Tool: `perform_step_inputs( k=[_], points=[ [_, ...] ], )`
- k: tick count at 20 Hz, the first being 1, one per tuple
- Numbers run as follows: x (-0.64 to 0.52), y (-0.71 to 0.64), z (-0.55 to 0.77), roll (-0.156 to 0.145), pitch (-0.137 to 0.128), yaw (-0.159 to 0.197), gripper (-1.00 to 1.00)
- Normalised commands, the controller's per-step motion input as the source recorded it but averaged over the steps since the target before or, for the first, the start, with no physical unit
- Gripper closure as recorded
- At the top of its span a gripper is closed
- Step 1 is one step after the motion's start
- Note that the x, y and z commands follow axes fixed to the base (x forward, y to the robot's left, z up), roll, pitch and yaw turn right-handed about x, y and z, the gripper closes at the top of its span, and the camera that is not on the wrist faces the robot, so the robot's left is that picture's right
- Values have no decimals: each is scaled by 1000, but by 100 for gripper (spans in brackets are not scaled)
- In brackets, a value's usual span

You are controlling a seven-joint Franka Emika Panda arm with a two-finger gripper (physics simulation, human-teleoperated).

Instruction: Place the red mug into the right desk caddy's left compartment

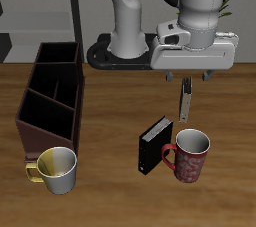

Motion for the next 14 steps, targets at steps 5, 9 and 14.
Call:
perform_step_inputs(
  k=[5, 9, 14],
  points=[
    [255, 495, -228, 61, 13, 25, -100],
    [182, 90, -103, -13, -6, 9, -100],
    [279, -86, -126, -47, 9, -17, -100]
  ],
)
